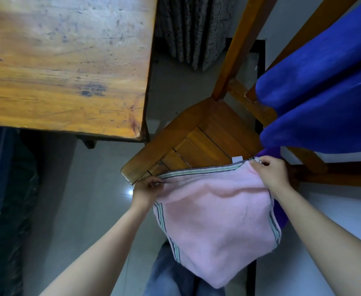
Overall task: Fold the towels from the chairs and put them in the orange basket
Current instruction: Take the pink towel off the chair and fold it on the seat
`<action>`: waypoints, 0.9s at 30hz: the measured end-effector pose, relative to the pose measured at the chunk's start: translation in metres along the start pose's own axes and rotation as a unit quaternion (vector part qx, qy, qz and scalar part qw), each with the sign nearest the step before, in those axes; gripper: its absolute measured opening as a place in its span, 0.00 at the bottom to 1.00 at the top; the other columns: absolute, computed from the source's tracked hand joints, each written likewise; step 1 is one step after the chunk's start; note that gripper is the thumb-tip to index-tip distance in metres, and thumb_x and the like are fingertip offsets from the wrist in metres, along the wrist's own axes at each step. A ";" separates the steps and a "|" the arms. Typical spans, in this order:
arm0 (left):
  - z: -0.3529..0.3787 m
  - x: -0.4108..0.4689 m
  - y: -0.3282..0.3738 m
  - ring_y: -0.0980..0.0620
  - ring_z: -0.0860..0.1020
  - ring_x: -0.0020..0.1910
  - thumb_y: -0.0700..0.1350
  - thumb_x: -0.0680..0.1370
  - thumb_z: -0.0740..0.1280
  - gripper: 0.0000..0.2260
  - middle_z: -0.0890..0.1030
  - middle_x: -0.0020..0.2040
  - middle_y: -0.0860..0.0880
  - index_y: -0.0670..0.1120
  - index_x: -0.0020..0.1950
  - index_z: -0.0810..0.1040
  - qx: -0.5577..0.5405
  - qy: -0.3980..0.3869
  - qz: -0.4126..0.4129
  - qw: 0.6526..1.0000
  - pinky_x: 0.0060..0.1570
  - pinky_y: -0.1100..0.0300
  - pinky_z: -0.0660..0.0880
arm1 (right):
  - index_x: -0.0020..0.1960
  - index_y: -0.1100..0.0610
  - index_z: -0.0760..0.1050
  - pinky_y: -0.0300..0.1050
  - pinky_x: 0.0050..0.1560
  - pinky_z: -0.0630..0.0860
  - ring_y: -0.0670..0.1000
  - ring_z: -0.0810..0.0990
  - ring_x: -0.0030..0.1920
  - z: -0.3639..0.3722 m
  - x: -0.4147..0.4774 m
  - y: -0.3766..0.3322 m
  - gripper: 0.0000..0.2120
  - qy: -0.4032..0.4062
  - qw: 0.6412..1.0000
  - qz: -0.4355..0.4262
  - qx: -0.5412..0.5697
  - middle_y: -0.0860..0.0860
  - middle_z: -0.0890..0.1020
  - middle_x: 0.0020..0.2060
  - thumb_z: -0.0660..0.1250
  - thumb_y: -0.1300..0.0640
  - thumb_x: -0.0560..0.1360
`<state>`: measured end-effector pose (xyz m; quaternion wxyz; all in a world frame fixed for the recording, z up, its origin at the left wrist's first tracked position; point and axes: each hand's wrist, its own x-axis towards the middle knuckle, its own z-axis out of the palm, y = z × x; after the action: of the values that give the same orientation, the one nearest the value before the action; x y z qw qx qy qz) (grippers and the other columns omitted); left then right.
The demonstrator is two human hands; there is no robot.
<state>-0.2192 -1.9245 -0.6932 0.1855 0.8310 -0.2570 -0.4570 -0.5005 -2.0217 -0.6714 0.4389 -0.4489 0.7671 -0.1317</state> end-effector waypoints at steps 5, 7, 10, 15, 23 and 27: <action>0.005 0.003 0.004 0.46 0.77 0.45 0.35 0.74 0.65 0.06 0.80 0.43 0.46 0.40 0.46 0.81 0.025 0.042 -0.022 0.999 0.34 0.67 0.67 | 0.43 0.71 0.76 0.40 0.34 0.67 0.53 0.72 0.38 -0.009 -0.013 -0.005 0.08 0.014 1.000 -0.008 0.019 0.59 0.76 0.35 0.66 0.64 0.74; 0.002 0.000 0.004 0.45 0.78 0.47 0.36 0.74 0.65 0.07 0.82 0.46 0.44 0.40 0.47 0.82 0.018 0.074 -0.025 0.997 0.40 0.63 0.68 | 0.43 0.71 0.76 0.42 0.36 0.68 0.55 0.72 0.38 -0.015 -0.020 -0.006 0.09 0.021 0.999 -0.010 0.030 0.64 0.75 0.34 0.66 0.64 0.74; -0.016 -0.017 0.008 0.48 0.76 0.43 0.33 0.73 0.66 0.06 0.80 0.44 0.44 0.37 0.48 0.81 -0.040 0.066 -0.002 0.997 0.38 0.64 0.69 | 0.41 0.68 0.77 0.44 0.39 0.71 0.55 0.75 0.38 -0.029 -0.033 -0.009 0.07 0.023 0.999 -0.014 0.041 0.62 0.78 0.35 0.67 0.63 0.73; -0.060 -0.054 0.011 0.52 0.74 0.35 0.32 0.72 0.69 0.07 0.78 0.36 0.48 0.44 0.39 0.79 -0.108 0.016 0.050 0.993 0.36 0.65 0.70 | 0.38 0.59 0.77 0.41 0.34 0.73 0.50 0.77 0.35 -0.061 -0.067 -0.023 0.06 0.003 0.997 -0.007 0.071 0.53 0.80 0.34 0.67 0.64 0.74; -0.139 -0.130 0.012 0.69 0.77 0.32 0.30 0.70 0.70 0.10 0.82 0.31 0.60 0.45 0.43 0.80 -0.069 -0.046 0.156 0.984 0.36 0.78 0.70 | 0.49 0.56 0.76 0.37 0.41 0.74 0.47 0.78 0.43 -0.125 -0.145 -0.052 0.11 -0.110 0.992 -0.057 0.036 0.51 0.79 0.43 0.68 0.69 0.71; -0.183 -0.173 0.020 0.69 0.77 0.37 0.31 0.71 0.70 0.15 0.82 0.36 0.62 0.52 0.43 0.81 0.069 -0.058 0.257 0.962 0.40 0.77 0.70 | 0.61 0.56 0.74 0.41 0.53 0.73 0.49 0.75 0.52 -0.153 -0.196 -0.081 0.17 -0.134 0.983 -0.113 -0.052 0.50 0.77 0.52 0.67 0.66 0.74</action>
<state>-0.1458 -1.8235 -0.4732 0.2241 0.7201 -0.5029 -0.4223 -0.5339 -1.9392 -0.4260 0.4963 -0.5681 0.6517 -0.0793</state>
